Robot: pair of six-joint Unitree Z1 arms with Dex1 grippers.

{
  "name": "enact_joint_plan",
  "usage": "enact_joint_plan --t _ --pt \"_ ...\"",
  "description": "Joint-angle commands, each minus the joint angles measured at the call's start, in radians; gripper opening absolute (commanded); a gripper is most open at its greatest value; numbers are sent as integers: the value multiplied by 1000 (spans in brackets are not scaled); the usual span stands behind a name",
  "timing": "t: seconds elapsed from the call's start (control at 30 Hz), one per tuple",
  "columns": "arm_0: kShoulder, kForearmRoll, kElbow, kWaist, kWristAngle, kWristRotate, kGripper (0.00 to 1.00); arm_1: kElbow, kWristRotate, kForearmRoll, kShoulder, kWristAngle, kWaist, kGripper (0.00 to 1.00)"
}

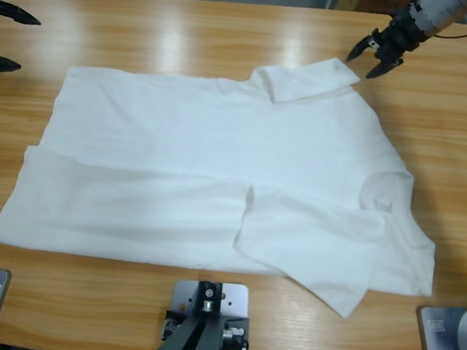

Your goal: Fold clothes

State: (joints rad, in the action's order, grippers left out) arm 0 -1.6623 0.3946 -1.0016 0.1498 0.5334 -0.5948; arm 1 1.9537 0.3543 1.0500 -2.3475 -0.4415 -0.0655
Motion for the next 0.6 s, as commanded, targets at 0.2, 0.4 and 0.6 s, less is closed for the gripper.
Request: enact_joint_plan --t 0.2,0.4,0.6 --pt "-8 18 61 9 11 18 991 3 -16 -19 -91 -21 10 582" --pt "-10 18 70 10 11 24 991 -23 -40 -28 -92 -43 10 202" --pt "-31 18 106 13 11 52 991 -35 -123 -28 -62 -37 10 0"
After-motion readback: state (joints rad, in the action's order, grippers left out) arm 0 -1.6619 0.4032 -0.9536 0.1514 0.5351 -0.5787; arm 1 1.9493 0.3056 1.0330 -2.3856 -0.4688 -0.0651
